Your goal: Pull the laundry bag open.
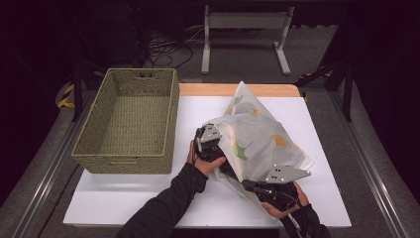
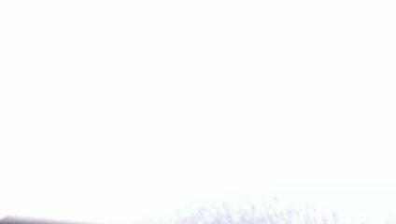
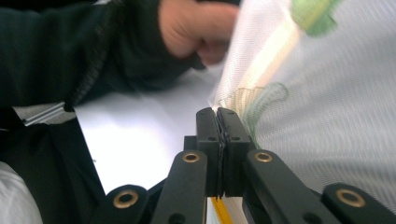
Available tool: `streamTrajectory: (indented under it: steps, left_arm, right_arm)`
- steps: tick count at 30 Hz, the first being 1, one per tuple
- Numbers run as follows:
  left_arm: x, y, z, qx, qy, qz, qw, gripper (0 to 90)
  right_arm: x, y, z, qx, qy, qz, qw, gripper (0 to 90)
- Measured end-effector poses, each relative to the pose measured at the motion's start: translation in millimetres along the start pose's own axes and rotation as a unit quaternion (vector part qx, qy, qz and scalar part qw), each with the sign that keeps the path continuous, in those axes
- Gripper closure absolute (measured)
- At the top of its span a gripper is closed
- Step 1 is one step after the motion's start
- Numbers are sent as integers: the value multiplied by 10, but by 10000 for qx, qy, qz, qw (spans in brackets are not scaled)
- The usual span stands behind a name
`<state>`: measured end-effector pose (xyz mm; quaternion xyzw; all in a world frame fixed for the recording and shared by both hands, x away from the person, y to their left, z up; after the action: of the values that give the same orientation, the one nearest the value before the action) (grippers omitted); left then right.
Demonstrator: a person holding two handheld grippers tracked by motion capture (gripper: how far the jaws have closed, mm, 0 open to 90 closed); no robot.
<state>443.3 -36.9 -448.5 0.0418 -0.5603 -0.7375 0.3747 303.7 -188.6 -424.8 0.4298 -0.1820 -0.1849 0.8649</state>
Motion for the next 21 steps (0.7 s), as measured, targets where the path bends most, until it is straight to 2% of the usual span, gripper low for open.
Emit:
streamTrajectory:
  steps: [2, 3, 4, 5, 6, 8, 9, 10, 13, 14, 15, 16, 18, 20, 21]
  left_arm:
    - [12, 3, 79, -48, -34, -60, 10000, 501]
    - [24, 0, 124, -97, -34, -76, 9999, 440]
    - [48, -21, 232, -233, -93, -231, 9994, 346]
    - [48, -21, 232, -233, -93, -231, 9994, 301]
    - [56, -43, 288, -314, -89, -337, 9989, 301]
    - [53, -109, 409, -514, -7, -531, 9973, 241]
    - [55, -162, 488, -614, -42, -642, 9960, 221]
    - [53, -238, 580, -737, 10, -830, 9938, 209]
    - [68, -397, 696, -952, 39, -1109, 9893, 266]
    - [68, -397, 696, -952, 39, -1109, 9893, 278]
    - [81, -446, 705, -1041, 44, -1221, 9870, 278]
    - [98, -482, 686, -1097, 74, -1336, 9849, 319]
    - [106, -469, 652, -1024, 133, -1346, 9855, 319]
    - [126, -426, 597, -895, 55, -1239, 9882, 335]
    - [138, -405, 547, -881, 108, -1257, 9881, 333]
  right_arm:
    - [27, -61, 35, -121, -134, 4, 9998, 886]
    - [36, -88, 55, -148, -190, -4, 9997, 886]
    - [57, -130, 98, -168, -270, -42, 9995, 886]
    - [57, -130, 98, -168, -270, -42, 9995, 886]
    - [74, -155, 125, -194, -334, -50, 9992, 886]
    - [102, -193, 158, -281, -532, 2, 9982, 886]
    - [109, -208, 169, -291, -569, -5, 9980, 886]
    - [109, -217, 181, -255, -564, -45, 9981, 885]
    - [105, -214, 179, -195, -574, -50, 9982, 885]
    - [105, -214, 179, -195, -574, -50, 9982, 885]
    - [98, -207, 169, -162, -550, -39, 9983, 884]
    - [79, -196, 141, -166, -526, -6, 9985, 884]
    - [68, -190, 126, -172, -505, 27, 9986, 883]
    - [45, -180, 99, -198, -476, 91, 9986, 883]
    - [39, -181, 94, -190, -447, 95, 9988, 883]
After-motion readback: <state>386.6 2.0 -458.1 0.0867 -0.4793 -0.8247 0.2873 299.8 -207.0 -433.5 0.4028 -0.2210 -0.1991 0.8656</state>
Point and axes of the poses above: each handheld gripper's, and its own axes: z roughly backward along the jaws, y roughly out of its top, x roughly to its right, the point moved 5 cm from there along -z, roughly forward along the jaws, and after that the axes turned 15 degrees about z, right-handed, at the moved point
